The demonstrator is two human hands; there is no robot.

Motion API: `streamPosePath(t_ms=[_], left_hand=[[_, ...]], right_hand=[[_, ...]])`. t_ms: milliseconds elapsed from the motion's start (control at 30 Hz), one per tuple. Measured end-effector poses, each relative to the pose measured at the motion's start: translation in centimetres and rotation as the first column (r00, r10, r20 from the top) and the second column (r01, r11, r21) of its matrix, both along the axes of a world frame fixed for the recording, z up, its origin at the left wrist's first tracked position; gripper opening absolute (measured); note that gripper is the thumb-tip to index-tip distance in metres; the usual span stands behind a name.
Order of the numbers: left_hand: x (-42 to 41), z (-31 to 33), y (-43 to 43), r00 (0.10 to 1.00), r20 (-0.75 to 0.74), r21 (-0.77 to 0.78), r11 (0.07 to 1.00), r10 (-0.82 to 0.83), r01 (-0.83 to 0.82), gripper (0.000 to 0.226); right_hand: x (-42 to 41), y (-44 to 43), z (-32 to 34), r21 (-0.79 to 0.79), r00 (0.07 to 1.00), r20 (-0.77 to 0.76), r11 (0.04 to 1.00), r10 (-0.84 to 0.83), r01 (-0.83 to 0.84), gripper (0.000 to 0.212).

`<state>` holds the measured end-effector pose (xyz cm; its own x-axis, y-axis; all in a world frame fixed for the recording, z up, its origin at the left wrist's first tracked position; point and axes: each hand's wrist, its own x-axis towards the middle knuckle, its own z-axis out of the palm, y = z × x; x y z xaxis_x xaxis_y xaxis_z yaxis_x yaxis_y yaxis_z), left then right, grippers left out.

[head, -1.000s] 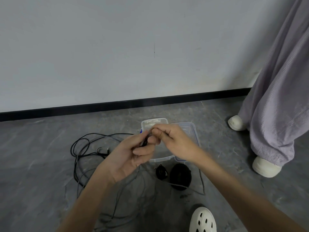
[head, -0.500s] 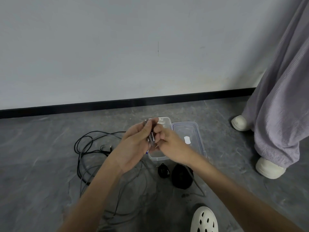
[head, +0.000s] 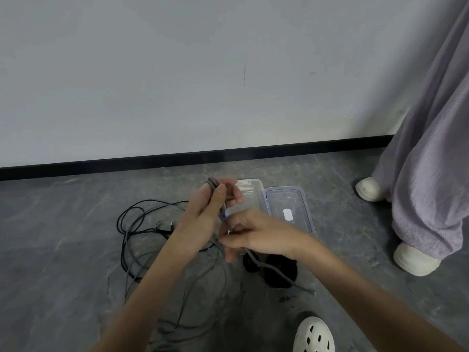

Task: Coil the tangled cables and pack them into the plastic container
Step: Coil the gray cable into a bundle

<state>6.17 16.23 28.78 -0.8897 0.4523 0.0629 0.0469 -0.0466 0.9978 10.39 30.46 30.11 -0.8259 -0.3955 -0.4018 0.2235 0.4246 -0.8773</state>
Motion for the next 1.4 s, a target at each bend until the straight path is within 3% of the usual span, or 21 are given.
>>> streamPosePath(t_ms=[67, 133, 233, 433, 733, 867, 933, 1067, 1133, 1267, 1400], left_hand=[[-0.1, 0.1, -0.3, 0.999, 0.041, 0.069, 0.998, -0.009, 0.006, 0.027], [-0.3, 0.2, -0.7, 0.998, 0.063, 0.110, 0.994, -0.015, 0.008, 0.028], [-0.7, 0.0, -1.2, 1.000, 0.024, 0.030, 1.000, 0.009, -0.010, 0.028], [-0.8, -0.3, -1.1, 0.991, -0.118, -0.287, 0.957, -0.070, 0.033, 0.024], [-0.9, -0.7, -1.7, 0.984, -0.154, -0.472, 0.882, -0.095, 0.011, 0.022], [-0.6, -0.5, -1.5, 0.981, -0.068, -0.623, 0.776, -0.181, 0.100, 0.060], [0.1, -0.1, -1.4, 0.959, 0.008, -0.550, 0.799, -0.285, 0.242, 0.069], [0.6, -0.3, -1.2, 0.868, 0.254, -0.429, 0.754, -0.427, 0.497, 0.080], [0.5, 0.0, -1.0, 0.801, 0.383, -0.241, 0.788, -0.460, 0.567, 0.072], [0.4, 1.0, -1.0, 0.720, 0.422, 0.088, 0.816, -0.550, 0.571, 0.046], [0.5, 1.6, -1.1, 0.707, 0.412, 0.156, 0.809, -0.574, 0.566, 0.042]], right_hand=[[0.2, 0.2, 0.1, -0.003, 0.999, 0.048, 1.000, 0.024, -0.024, 0.005], [0.3, 0.3, 0.3, -0.024, 0.994, 0.104, 0.999, 0.026, -0.023, 0.016], [0.6, 0.2, 0.6, -0.006, 0.993, 0.113, 0.999, -0.034, 0.035, 0.024], [0.4, 0.2, 1.3, 0.186, 0.993, -0.115, 0.982, -0.011, 0.032, 0.024], [0.2, -0.4, 1.6, 0.215, 0.948, -0.318, 0.975, 0.013, 0.059, 0.024], [0.2, 0.8, 1.8, 0.079, 0.961, -0.272, 0.994, -0.052, 0.076, 0.019], [0.2, 1.5, 1.8, 0.102, 0.930, -0.368, 0.993, -0.019, 0.060, 0.020], [-0.1, 2.4, 1.3, 0.118, 0.833, -0.551, 0.985, -0.043, 0.128, 0.007], [-0.5, 2.9, 1.1, 0.089, 0.795, -0.596, 0.975, -0.113, 0.206, 0.009], [-0.8, 3.5, 1.1, -0.015, 0.796, -0.576, 0.976, -0.185, 0.216, 0.009], [-0.9, 3.6, 1.2, -0.123, 0.859, -0.459, 0.974, -0.226, 0.190, 0.017]])
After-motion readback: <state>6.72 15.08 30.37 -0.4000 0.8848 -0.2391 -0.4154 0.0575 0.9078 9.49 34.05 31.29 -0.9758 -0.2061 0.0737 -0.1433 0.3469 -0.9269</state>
